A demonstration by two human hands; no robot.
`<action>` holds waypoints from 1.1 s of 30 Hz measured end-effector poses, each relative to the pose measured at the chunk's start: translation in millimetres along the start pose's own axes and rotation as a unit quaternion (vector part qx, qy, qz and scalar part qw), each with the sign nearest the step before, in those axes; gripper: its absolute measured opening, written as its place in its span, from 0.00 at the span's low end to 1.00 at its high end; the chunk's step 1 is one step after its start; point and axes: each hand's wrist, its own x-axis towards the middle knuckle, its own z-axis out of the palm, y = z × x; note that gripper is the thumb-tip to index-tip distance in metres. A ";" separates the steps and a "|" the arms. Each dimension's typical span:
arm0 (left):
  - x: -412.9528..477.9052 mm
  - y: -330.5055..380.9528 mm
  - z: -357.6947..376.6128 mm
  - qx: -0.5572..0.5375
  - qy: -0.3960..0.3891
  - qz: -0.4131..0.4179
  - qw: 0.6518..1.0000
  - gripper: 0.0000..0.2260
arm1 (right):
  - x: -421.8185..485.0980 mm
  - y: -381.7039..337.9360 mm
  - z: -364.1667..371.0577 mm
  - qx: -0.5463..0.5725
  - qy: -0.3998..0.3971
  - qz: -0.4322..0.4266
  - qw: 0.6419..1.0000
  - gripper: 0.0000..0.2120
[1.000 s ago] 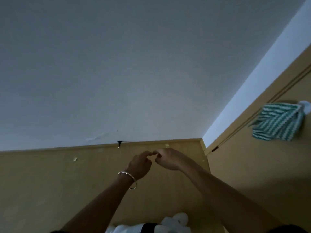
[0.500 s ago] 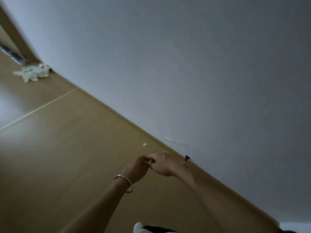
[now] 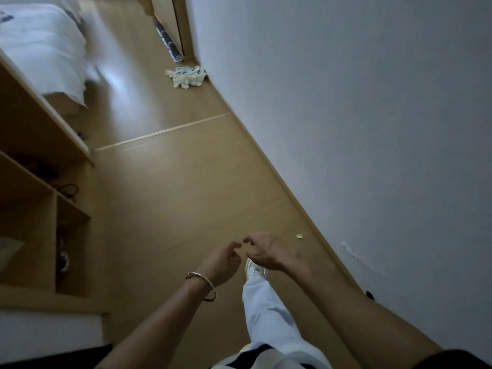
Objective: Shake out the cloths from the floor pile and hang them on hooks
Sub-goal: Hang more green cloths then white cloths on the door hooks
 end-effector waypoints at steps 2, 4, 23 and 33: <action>17.6 -6.1 -16.7 -0.007 0.006 -0.024 1.000 0.17 | 28.0 -7.0 -14.7 -0.007 -0.011 -0.020 1.000 0.21; 38.9 -10.3 -35.3 -0.011 0.016 -0.048 0.999 0.17 | 59.5 -14.0 -30.3 -0.011 -0.021 -0.036 0.999 0.21; 258.8 -15.2 -251.8 -0.022 0.123 -0.137 0.983 0.15 | 326.1 -122.3 -202.1 -0.131 -0.088 -0.152 0.976 0.19; 401.9 -86.5 -415.4 -0.039 0.115 -0.129 0.984 0.17 | 499.6 -227.6 -290.9 -0.163 -0.062 -0.127 0.976 0.20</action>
